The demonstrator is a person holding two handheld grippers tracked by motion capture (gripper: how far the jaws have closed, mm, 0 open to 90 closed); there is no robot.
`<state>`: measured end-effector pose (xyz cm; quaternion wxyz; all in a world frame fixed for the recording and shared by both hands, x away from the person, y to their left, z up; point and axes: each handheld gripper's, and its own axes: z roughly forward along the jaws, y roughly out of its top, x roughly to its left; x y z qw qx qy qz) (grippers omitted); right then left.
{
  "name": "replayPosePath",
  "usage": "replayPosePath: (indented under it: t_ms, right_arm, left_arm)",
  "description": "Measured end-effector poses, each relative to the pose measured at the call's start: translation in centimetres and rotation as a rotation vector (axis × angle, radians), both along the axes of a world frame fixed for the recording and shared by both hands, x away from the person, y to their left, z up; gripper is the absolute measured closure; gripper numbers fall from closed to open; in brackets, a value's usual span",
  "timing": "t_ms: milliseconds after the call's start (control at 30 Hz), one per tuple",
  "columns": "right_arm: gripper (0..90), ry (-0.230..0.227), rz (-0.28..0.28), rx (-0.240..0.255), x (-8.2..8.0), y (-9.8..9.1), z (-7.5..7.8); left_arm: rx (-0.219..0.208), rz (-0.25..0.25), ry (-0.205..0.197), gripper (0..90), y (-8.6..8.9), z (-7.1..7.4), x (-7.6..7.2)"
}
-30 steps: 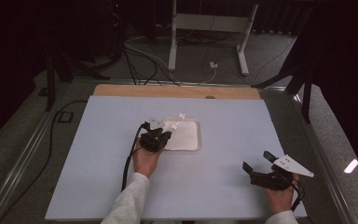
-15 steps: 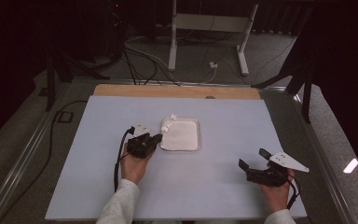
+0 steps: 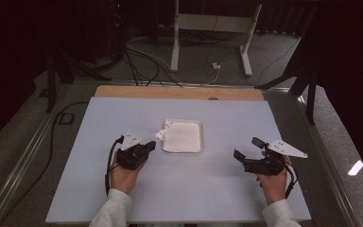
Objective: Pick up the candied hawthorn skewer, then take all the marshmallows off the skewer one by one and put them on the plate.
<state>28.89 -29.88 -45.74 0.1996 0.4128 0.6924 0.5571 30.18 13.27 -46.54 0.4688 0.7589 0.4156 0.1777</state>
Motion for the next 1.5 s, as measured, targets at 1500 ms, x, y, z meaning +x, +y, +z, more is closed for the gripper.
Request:
replayPosePath:
  t_ms: [1500]
  right_arm:
    - [1.3, 0.211, 0.247, 0.025, 7.1, 12.0, 2.2]
  left_arm:
    - [-0.014, -0.098, -0.085, 90.0, -0.9, 0.0, -1.1]
